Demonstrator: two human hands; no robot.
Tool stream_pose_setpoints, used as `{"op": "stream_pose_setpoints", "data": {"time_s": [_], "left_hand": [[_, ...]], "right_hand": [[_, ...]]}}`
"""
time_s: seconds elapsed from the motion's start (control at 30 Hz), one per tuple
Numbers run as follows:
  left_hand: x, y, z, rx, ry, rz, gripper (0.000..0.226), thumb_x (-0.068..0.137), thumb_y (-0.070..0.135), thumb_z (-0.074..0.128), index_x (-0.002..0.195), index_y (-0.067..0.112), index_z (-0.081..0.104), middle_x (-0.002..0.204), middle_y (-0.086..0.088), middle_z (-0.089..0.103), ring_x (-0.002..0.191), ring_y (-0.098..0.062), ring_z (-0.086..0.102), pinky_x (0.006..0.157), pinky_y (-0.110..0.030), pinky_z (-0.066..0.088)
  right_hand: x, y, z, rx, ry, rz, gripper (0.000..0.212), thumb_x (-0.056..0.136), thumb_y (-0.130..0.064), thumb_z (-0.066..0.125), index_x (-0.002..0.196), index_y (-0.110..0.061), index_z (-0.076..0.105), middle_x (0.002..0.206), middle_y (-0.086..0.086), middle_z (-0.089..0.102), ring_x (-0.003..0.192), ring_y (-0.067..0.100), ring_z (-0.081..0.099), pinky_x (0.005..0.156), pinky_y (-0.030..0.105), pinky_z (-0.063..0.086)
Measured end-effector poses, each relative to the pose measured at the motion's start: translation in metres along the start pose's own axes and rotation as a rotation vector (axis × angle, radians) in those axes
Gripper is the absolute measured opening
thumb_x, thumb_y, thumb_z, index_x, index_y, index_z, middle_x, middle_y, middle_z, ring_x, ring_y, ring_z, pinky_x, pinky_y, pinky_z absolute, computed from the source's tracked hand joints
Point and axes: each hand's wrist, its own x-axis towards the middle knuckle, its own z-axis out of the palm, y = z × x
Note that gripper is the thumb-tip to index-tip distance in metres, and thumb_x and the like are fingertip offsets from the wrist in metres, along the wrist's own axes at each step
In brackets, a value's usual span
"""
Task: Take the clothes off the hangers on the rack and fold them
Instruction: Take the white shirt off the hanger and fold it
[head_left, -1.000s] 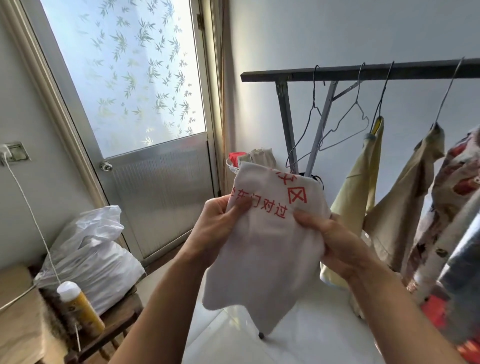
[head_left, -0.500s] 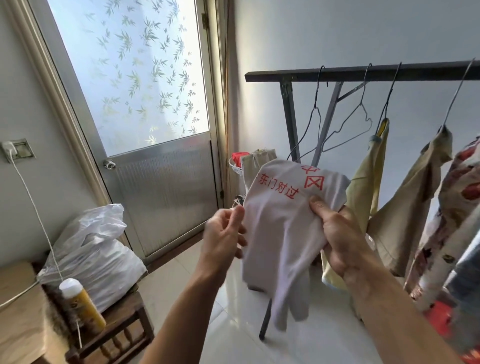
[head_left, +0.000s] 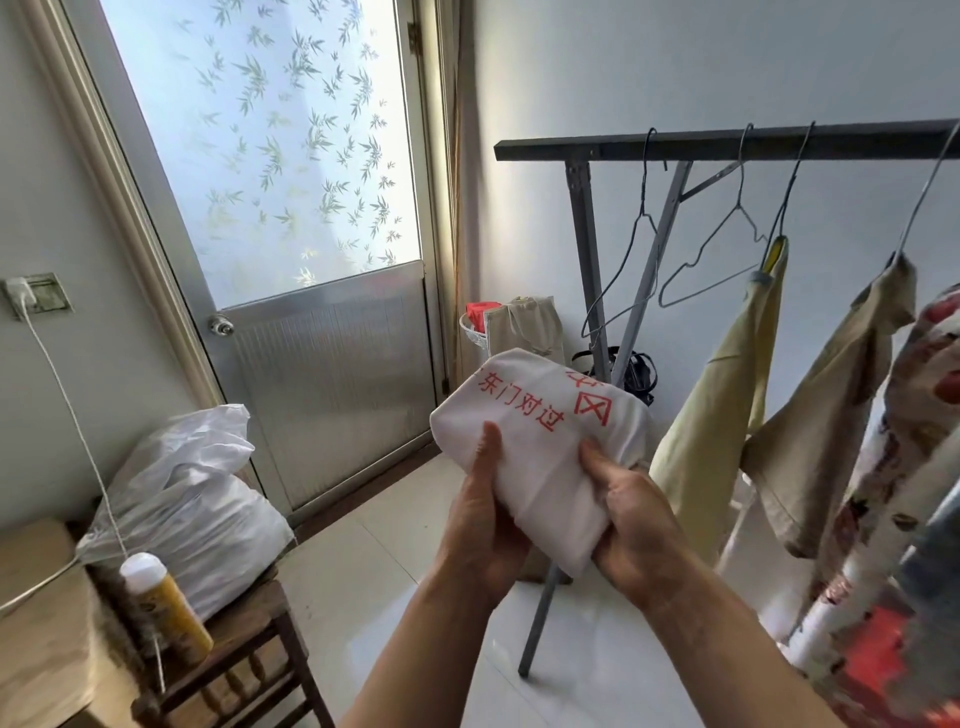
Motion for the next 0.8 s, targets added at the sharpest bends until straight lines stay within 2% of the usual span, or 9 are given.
{"op": "stream_pose_setpoints", "data": {"time_s": [0.07, 0.27, 0.4, 0.43, 0.5, 0.6, 0.67, 0.7, 0.8], "left_hand": [[0.001, 0.001, 0.002, 0.011, 0.068, 0.033, 0.055, 0.081, 0.04, 0.061, 0.125, 0.006, 0.061, 0.116, -0.016, 0.071, 0.1, -0.026, 0.071, 0.076, -0.039, 0.061], [0.007, 0.003, 0.0, 0.156, 0.197, 0.188, 0.028, 0.096, 0.029, 0.055, 0.109, 0.006, 0.065, 0.103, -0.013, 0.075, 0.093, -0.024, 0.072, 0.083, -0.039, 0.058], [0.008, 0.013, -0.004, 0.22, 0.175, 0.245, 0.024, 0.096, 0.027, 0.055, 0.111, 0.01, 0.064, 0.107, -0.012, 0.074, 0.098, -0.026, 0.071, 0.08, -0.038, 0.06], [0.007, 0.018, -0.007, 0.249, 0.156, 0.255, 0.028, 0.094, 0.027, 0.056, 0.115, 0.01, 0.063, 0.11, -0.012, 0.073, 0.102, -0.027, 0.07, 0.081, -0.039, 0.059], [0.007, 0.03, -0.013, 0.33, 0.117, 0.259, 0.036, 0.087, 0.029, 0.059, 0.117, 0.011, 0.062, 0.114, -0.013, 0.072, 0.109, -0.031, 0.067, 0.084, -0.042, 0.057], [0.005, 0.044, -0.018, 0.438, 0.051, 0.206, 0.045, 0.081, 0.029, 0.061, 0.12, 0.008, 0.061, 0.118, -0.017, 0.069, 0.111, -0.035, 0.065, 0.09, -0.045, 0.056], [0.002, 0.049, -0.018, 0.467, -0.001, 0.139, 0.051, 0.079, 0.031, 0.062, 0.124, 0.008, 0.06, 0.12, -0.019, 0.068, 0.107, -0.032, 0.067, 0.089, -0.043, 0.057], [0.001, 0.05, -0.018, 0.464, -0.012, 0.097, 0.053, 0.078, 0.033, 0.064, 0.124, 0.009, 0.06, 0.119, -0.018, 0.069, 0.105, -0.031, 0.068, 0.089, -0.042, 0.057], [0.0, 0.048, -0.022, 0.384, -0.015, -0.019, 0.051, 0.075, 0.041, 0.066, 0.116, 0.011, 0.071, 0.118, -0.018, 0.069, 0.107, -0.033, 0.067, 0.095, -0.048, 0.053]], "right_hand": [[0.0, 0.002, 0.0, 0.001, 0.0, -0.008, 0.029, 0.099, -0.019, 0.05, 0.125, -0.008, 0.06, 0.106, 0.012, 0.074, 0.092, 0.025, 0.073, 0.073, 0.041, 0.061], [0.003, 0.004, 0.0, -0.028, 0.065, -0.041, 0.025, 0.097, -0.013, 0.053, 0.121, -0.008, 0.061, 0.103, 0.012, 0.075, 0.088, 0.024, 0.073, 0.069, 0.039, 0.062], [0.006, 0.002, -0.011, -0.238, 0.219, -0.011, 0.027, 0.091, -0.003, 0.058, 0.119, -0.005, 0.057, 0.098, 0.013, 0.071, 0.079, 0.026, 0.068, 0.062, 0.036, 0.056], [0.007, 0.0, -0.016, -0.275, 0.26, -0.043, 0.033, 0.09, -0.001, 0.057, 0.122, -0.005, 0.052, 0.102, 0.015, 0.068, 0.081, 0.025, 0.066, 0.062, 0.035, 0.054], [0.01, -0.006, -0.024, -0.363, 0.309, -0.163, 0.043, 0.089, -0.003, 0.059, 0.128, -0.01, 0.044, 0.118, 0.014, 0.06, 0.098, 0.025, 0.061, 0.069, 0.034, 0.05], [0.015, -0.02, -0.026, -0.596, 0.161, -0.299, 0.066, 0.085, -0.036, 0.069, 0.141, -0.018, 0.038, 0.139, 0.004, 0.049, 0.125, 0.021, 0.05, 0.091, 0.033, 0.045], [0.018, -0.027, -0.023, -0.689, -0.01, -0.242, 0.096, 0.066, -0.06, 0.075, 0.144, -0.019, 0.037, 0.141, 0.002, 0.052, 0.125, 0.022, 0.054, 0.103, 0.044, 0.045], [0.019, -0.029, -0.023, -0.716, -0.088, -0.188, 0.097, 0.062, -0.063, 0.076, 0.141, -0.02, 0.041, 0.134, 0.004, 0.06, 0.118, 0.023, 0.061, 0.101, 0.049, 0.048], [0.02, -0.029, -0.031, -0.689, -0.25, -0.042, 0.072, 0.069, -0.056, 0.076, 0.126, -0.017, 0.055, 0.112, 0.01, 0.072, 0.103, 0.031, 0.069, 0.094, 0.052, 0.052]]}}
